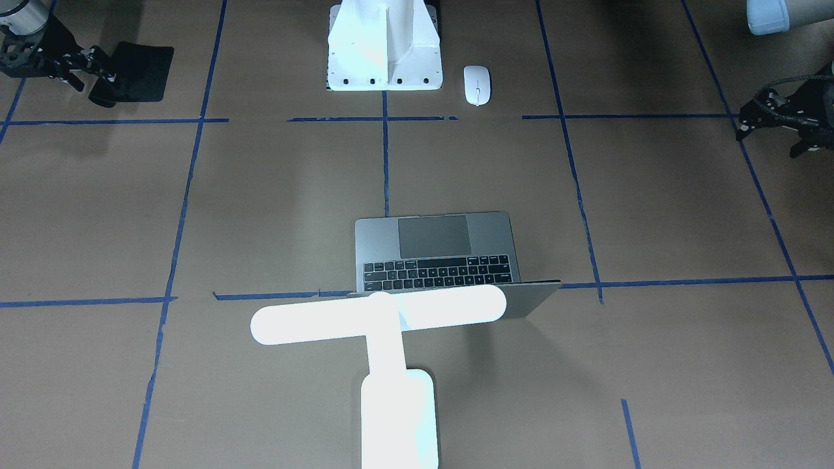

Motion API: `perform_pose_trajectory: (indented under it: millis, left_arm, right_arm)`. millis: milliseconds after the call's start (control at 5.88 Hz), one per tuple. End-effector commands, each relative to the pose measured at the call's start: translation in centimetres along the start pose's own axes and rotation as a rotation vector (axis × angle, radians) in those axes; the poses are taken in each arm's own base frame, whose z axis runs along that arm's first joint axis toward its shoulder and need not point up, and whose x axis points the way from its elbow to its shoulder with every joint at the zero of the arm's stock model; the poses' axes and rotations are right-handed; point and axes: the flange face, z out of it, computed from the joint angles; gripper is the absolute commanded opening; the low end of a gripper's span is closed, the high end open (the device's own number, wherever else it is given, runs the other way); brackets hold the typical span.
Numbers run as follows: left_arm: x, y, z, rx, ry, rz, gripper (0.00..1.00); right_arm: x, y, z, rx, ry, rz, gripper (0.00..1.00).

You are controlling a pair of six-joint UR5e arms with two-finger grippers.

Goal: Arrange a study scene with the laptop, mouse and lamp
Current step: 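Grasp the black mouse pad with the right gripper near the robot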

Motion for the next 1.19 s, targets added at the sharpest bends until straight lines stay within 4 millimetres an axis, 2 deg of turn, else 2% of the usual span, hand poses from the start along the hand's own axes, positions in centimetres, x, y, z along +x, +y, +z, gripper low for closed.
perform_pose_trajectory:
  millis: [0, 170, 340, 681, 851, 1021]
  left_arm:
    - [0.0, 0.0, 0.0, 0.0, 0.0, 0.001, 1.0]
    - [0.0, 0.0, 0.0, 0.0, 0.0, 0.002, 1.0]
    - [0.1, -0.1, -0.1, 0.002, 0.0, 0.003, 1.0]
    - [0.4, -0.1, -0.4, 0.009, 0.0, 0.003, 1.0]
    - [0.7, -0.2, -0.9, 0.017, 0.0, 0.009, 1.0]
    - [0.8, -0.2, -0.8, 0.017, 0.0, 0.01, 1.0]
  right_arm:
    - [0.0, 0.2, 0.2, -0.003, 0.004, 0.0, 0.45]
    - [0.0, 0.2, 0.2, -0.003, 0.004, 0.0, 0.22]
    - [0.1, 0.2, 0.2, -0.002, 0.006, -0.001, 0.1]
    - [-0.1, -0.3, 0.0, 0.044, -0.013, 0.002, 0.03]
    - [-1.2, -0.8, 0.1, 0.106, -0.044, 0.004, 0.01]
    - [-2.1, -2.2, -0.2, 0.166, -0.079, 0.045, 0.0]
